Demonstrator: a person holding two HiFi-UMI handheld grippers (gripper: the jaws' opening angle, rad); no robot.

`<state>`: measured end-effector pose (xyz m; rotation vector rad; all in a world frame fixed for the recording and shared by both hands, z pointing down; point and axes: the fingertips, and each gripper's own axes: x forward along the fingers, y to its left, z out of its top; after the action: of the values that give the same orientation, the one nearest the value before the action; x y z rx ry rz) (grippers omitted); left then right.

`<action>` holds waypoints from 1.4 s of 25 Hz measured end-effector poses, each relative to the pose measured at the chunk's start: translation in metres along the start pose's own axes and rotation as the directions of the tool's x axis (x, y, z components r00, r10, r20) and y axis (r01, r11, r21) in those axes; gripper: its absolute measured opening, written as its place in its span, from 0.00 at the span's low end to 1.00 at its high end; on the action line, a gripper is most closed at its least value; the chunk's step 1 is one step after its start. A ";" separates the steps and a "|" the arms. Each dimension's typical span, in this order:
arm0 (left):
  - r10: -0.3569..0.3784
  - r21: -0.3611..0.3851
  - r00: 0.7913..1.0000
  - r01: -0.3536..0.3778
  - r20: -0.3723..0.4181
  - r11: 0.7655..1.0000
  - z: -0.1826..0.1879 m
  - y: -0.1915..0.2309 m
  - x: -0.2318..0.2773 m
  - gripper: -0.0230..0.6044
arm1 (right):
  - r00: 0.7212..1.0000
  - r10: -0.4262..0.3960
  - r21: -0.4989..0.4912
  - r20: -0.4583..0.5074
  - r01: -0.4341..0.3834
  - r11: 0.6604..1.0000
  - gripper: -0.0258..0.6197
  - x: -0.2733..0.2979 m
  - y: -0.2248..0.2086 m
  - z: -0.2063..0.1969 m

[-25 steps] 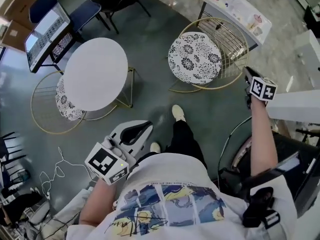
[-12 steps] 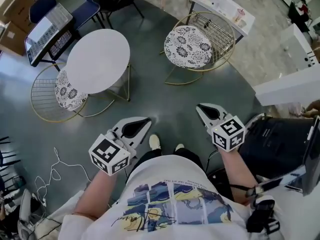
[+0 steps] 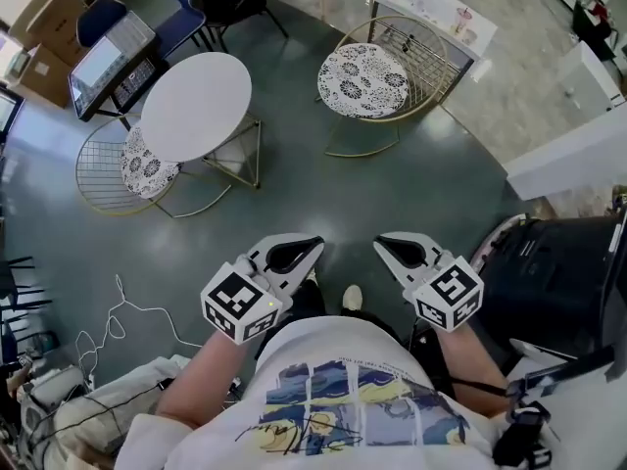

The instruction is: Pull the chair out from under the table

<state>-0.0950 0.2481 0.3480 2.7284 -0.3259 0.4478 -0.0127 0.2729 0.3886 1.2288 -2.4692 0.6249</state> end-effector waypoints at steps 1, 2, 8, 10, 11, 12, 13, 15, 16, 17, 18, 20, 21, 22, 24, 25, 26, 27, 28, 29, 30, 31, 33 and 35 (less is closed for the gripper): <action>0.002 0.001 1.000 -0.002 -0.003 1.000 -0.003 -0.016 0.001 0.05 | 1.000 0.011 0.006 0.009 -0.011 1.000 0.06 -0.010 0.005 -0.005; 0.004 0.003 1.000 -0.004 -0.008 1.000 -0.007 -0.031 0.002 0.05 | 1.000 0.022 0.006 0.017 -0.022 1.000 0.06 -0.019 0.010 -0.010; 0.008 0.037 0.999 -0.006 -0.049 0.999 -0.035 -0.100 -0.013 0.05 | 0.996 0.076 -0.032 0.036 -0.075 0.997 0.06 -0.050 0.049 -0.032; -0.012 0.050 0.998 0.015 -0.060 0.999 -0.042 -0.116 -0.025 0.05 | 0.997 0.067 -0.034 0.048 -0.066 0.997 0.06 -0.057 0.063 -0.032; -0.028 0.050 0.997 0.031 -0.065 0.998 -0.044 -0.123 -0.031 0.05 | 0.997 0.057 -0.034 0.055 -0.055 0.998 0.06 -0.060 0.070 -0.030; -0.042 0.050 0.997 0.046 -0.069 0.998 -0.044 -0.129 -0.037 0.05 | 0.997 0.046 -0.034 0.061 -0.044 0.998 0.06 -0.063 0.077 -0.027; -0.051 0.054 0.996 0.055 -0.071 0.997 -0.044 -0.133 -0.045 0.05 | 0.997 0.038 -0.035 0.066 -0.035 0.999 0.06 -0.064 0.085 -0.024; -0.052 0.064 0.997 0.056 -0.064 0.996 -0.042 -0.137 -0.065 0.05 | 0.997 0.032 -0.040 0.076 -0.029 0.999 0.06 -0.061 0.103 -0.015; -0.052 0.066 0.997 0.056 -0.058 0.996 -0.041 -0.138 -0.077 0.05 | 0.996 0.032 -0.044 0.080 -0.029 0.999 0.06 -0.057 0.115 -0.012; -0.058 0.065 0.997 0.061 -0.052 0.996 -0.042 -0.139 -0.089 0.05 | 0.996 0.032 -0.049 0.082 -0.028 0.998 0.06 -0.053 0.127 -0.010; -0.071 0.060 0.996 0.073 -0.045 0.996 -0.044 -0.140 -0.102 0.05 | 0.996 0.032 -0.052 0.083 -0.028 0.998 0.06 -0.049 0.140 -0.010; -0.108 0.038 0.994 0.109 -0.026 0.993 -0.051 -0.144 -0.129 0.05 | 0.996 0.034 -0.059 0.087 -0.029 0.998 0.06 -0.038 0.168 -0.011; -0.122 0.029 0.992 0.122 -0.019 0.992 -0.055 -0.145 -0.142 0.05 | 0.995 0.035 -0.062 0.088 -0.029 0.998 0.06 -0.033 0.182 -0.012; -0.129 0.025 0.991 0.130 -0.016 0.991 -0.060 -0.146 -0.155 0.05 | 0.995 0.034 -0.065 0.089 -0.028 0.997 0.06 -0.029 0.196 -0.012; -0.136 0.031 0.990 0.136 -0.026 0.990 -0.072 -0.146 -0.179 0.05 | 0.996 0.026 -0.066 0.088 -0.020 0.998 0.06 -0.022 0.224 -0.016; -0.138 0.033 0.990 0.139 -0.032 0.990 -0.079 -0.145 -0.189 0.05 | 0.996 0.022 -0.066 0.087 -0.016 0.998 0.06 -0.019 0.237 -0.019; -0.141 0.031 0.989 0.142 -0.036 0.989 -0.086 -0.145 -0.198 0.05 | 0.996 0.021 -0.063 0.087 -0.015 0.998 0.06 -0.016 0.251 -0.021; -0.144 0.028 0.989 0.145 -0.038 0.989 -0.093 -0.145 -0.207 0.05 | 0.996 0.025 -0.055 0.089 -0.021 0.998 0.06 -0.014 0.264 -0.024; -0.148 0.026 0.988 0.149 -0.039 0.988 -0.100 -0.145 -0.214 0.05 | 0.995 0.034 -0.047 0.094 -0.029 0.998 0.06 -0.013 0.277 -0.026; -0.152 0.024 0.988 0.153 -0.039 0.988 -0.106 -0.146 -0.221 0.05 | 0.994 0.040 -0.043 0.098 -0.036 0.998 0.06 -0.012 0.289 -0.028; -0.157 0.025 0.987 0.158 -0.037 0.987 -0.110 -0.147 -0.227 0.05 | 0.994 0.042 -0.046 0.099 -0.037 0.998 0.06 -0.011 0.300 -0.030; -0.163 0.027 0.986 0.163 -0.035 0.986 -0.113 -0.149 -0.231 0.05 | 0.994 0.042 -0.052 0.098 -0.037 0.998 0.06 -0.011 0.309 -0.032; -0.172 0.032 0.985 0.173 -0.027 0.984 -0.115 -0.155 -0.237 0.05 | 0.995 0.040 -0.060 0.095 -0.034 0.998 0.06 -0.011 0.322 -0.035; -0.178 0.037 0.984 0.178 -0.021 0.983 -0.116 -0.160 -0.244 0.05 | 0.995 0.037 -0.071 0.089 -0.031 0.997 0.06 -0.011 0.332 -0.036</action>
<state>-0.3061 0.4783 0.3174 2.7579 -0.0677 0.4318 -0.2718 0.4764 0.3343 1.2166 -2.5672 0.4981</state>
